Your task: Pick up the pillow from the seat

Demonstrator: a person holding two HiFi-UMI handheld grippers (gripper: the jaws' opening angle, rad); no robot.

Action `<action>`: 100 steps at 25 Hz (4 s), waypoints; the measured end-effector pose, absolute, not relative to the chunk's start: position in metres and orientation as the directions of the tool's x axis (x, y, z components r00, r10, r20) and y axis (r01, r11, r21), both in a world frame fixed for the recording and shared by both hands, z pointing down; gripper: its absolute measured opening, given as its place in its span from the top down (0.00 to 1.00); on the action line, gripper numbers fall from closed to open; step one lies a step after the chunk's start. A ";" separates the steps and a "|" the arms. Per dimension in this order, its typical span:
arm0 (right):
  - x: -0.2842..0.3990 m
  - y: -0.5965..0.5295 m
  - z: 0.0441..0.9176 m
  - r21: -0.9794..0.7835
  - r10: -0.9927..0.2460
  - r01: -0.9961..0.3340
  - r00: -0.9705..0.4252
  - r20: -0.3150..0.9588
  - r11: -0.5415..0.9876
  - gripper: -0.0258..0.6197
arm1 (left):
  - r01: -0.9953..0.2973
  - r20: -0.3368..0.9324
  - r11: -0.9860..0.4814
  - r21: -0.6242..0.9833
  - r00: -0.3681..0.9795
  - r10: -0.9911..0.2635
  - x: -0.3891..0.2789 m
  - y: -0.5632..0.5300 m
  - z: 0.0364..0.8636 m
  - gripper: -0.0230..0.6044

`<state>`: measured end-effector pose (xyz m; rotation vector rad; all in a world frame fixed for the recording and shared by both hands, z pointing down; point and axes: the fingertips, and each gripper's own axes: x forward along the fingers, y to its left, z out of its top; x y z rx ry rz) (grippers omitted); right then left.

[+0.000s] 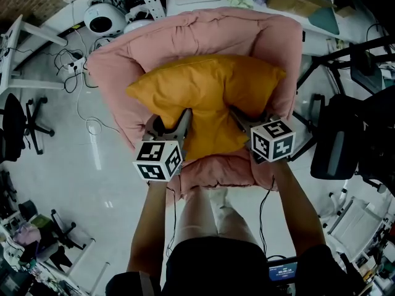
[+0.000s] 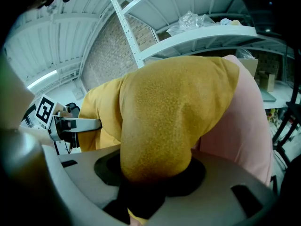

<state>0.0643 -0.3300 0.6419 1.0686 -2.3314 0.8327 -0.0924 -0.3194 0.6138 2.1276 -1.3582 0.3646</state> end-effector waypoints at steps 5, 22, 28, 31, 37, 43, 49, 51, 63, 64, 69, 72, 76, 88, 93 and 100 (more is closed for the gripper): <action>0.065 -0.318 0.628 -0.325 -0.532 -0.783 -0.606 0.591 0.531 0.65 | -0.891 0.493 -0.323 0.318 0.446 -0.747 -0.091 -0.307 0.600 0.63; 0.068 -0.286 0.568 -0.276 -0.575 -0.771 -0.619 0.534 0.574 0.65 | -0.892 0.430 -0.351 0.285 0.446 -0.785 -0.086 -0.272 0.541 0.63; 0.070 -0.277 0.535 -0.258 -0.598 -0.766 -0.628 0.498 0.589 0.65 | -0.896 0.399 -0.358 0.264 0.439 -0.805 -0.084 -0.262 0.507 0.63; 0.070 -0.274 0.517 -0.241 -0.608 -0.760 -0.634 0.477 0.604 0.65 | -0.898 0.376 -0.360 0.254 0.434 -0.819 -0.084 -0.258 0.489 0.63; 0.075 -0.264 0.481 -0.212 -0.623 -0.751 -0.643 0.446 0.625 0.65 | -0.902 0.335 -0.361 0.239 0.425 -0.841 -0.079 -0.245 0.454 0.63; 0.082 -0.255 0.439 -0.157 -0.648 -0.751 -0.640 0.413 0.642 0.65 | -0.899 0.279 -0.360 0.250 0.423 -0.862 -0.072 -0.231 0.420 0.63; 0.094 -0.243 0.407 -0.128 -0.663 -0.748 -0.643 0.384 0.652 0.65 | -0.900 0.240 -0.370 0.230 0.421 -0.875 -0.060 -0.217 0.387 0.62; 0.097 -0.239 0.397 -0.119 -0.667 -0.746 -0.646 0.372 0.656 0.65 | -0.902 0.228 -0.372 0.220 0.419 -0.879 -0.057 -0.213 0.377 0.62; 0.115 -0.219 0.348 -0.067 -0.680 -0.729 -0.664 0.310 0.681 0.64 | -0.908 0.161 -0.374 0.187 0.404 -0.900 -0.040 -0.189 0.329 0.61; 0.116 -0.218 0.345 -0.066 -0.681 -0.729 -0.664 0.308 0.681 0.64 | -0.908 0.160 -0.375 0.185 0.405 -0.900 -0.039 -0.188 0.326 0.61; 0.117 -0.220 0.328 -0.059 -0.694 -0.734 -0.662 0.281 0.676 0.64 | -0.907 0.137 -0.390 0.161 0.412 -0.901 -0.037 -0.191 0.307 0.61; 0.112 -0.219 0.318 -0.051 -0.697 -0.733 -0.665 0.269 0.679 0.63 | -0.906 0.122 -0.394 0.154 0.413 -0.902 -0.041 -0.190 0.297 0.61; 0.102 -0.213 0.306 -0.035 -0.704 -0.735 -0.662 0.257 0.678 0.63 | -0.906 0.106 -0.397 0.150 0.414 -0.904 -0.051 -0.184 0.285 0.61; 0.069 -0.162 0.288 -0.001 -0.730 -0.751 -0.642 0.235 0.661 0.63 | -0.895 0.078 -0.419 0.152 0.434 -0.898 -0.084 -0.136 0.270 0.61; 0.059 -0.138 0.282 0.016 -0.738 -0.755 -0.636 0.227 0.655 0.63 | -0.891 0.063 -0.427 0.155 0.440 -0.896 -0.095 -0.112 0.266 0.61; 0.047 -0.104 0.274 0.034 -0.752 -0.765 -0.622 0.218 0.643 0.63 | -0.885 0.045 -0.439 0.156 0.450 -0.892 -0.107 -0.080 0.260 0.61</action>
